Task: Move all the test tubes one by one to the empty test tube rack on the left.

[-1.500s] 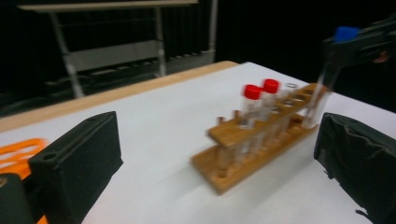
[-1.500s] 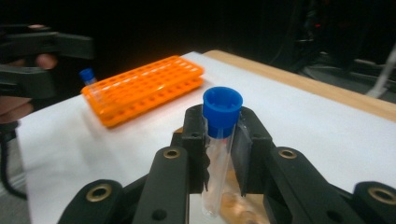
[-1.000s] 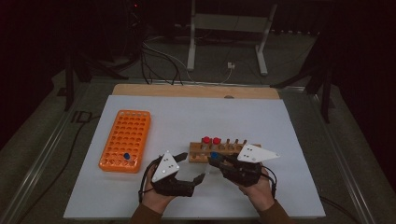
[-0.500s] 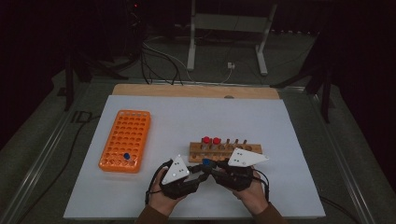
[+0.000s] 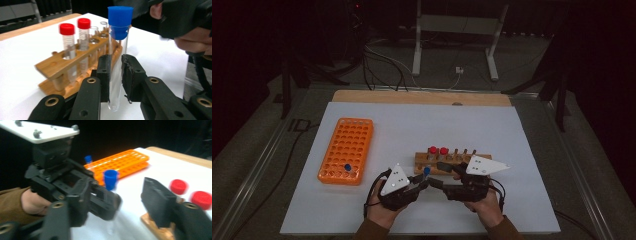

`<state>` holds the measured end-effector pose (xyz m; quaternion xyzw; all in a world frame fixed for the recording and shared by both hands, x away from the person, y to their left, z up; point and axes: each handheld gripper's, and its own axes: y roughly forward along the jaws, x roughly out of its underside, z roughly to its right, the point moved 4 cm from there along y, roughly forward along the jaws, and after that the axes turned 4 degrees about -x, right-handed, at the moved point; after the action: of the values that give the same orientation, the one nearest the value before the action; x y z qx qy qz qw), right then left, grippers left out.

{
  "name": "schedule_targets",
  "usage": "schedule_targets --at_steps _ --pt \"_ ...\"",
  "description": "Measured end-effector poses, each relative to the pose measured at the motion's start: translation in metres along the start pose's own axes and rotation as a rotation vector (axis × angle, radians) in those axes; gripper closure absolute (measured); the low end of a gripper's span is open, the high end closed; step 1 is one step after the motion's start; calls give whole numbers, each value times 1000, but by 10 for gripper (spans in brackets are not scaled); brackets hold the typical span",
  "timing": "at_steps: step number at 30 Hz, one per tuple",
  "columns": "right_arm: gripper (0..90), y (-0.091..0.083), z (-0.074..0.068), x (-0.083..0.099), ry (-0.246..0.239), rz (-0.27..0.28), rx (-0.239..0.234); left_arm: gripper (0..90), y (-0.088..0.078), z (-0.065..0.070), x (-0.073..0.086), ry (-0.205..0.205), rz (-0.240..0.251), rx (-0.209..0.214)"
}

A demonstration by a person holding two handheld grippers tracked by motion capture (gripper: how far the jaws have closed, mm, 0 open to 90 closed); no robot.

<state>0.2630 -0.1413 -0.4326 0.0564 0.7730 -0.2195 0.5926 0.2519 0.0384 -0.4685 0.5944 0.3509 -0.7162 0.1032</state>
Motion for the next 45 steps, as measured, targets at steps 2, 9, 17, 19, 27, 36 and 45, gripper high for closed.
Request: schedule_targets --at_steps 2,9,17,19,27,36,45 --pt "311 -4 5 -1 10 5 31 771 -3 -3 -1 -7 9 -12" --pt "134 -15 25 -1 70 4 118 770 -17 -15 -3 -21 29 -53" --pt "20 -31 41 -2 102 29 187 770 -43 -39 -7 -48 65 -137" --pt "18 -35 44 -2 104 30 207 769 -50 -46 -8 -49 77 -176" --pt "0 -41 49 0 116 30 229 768 -73 -76 -10 -60 109 -306" --pt "0 -49 55 2 130 40 254 767 -95 -102 -8 -101 138 -399" --pt "0 -60 66 4 145 50 294 764 -108 -118 0 -140 144 -433"
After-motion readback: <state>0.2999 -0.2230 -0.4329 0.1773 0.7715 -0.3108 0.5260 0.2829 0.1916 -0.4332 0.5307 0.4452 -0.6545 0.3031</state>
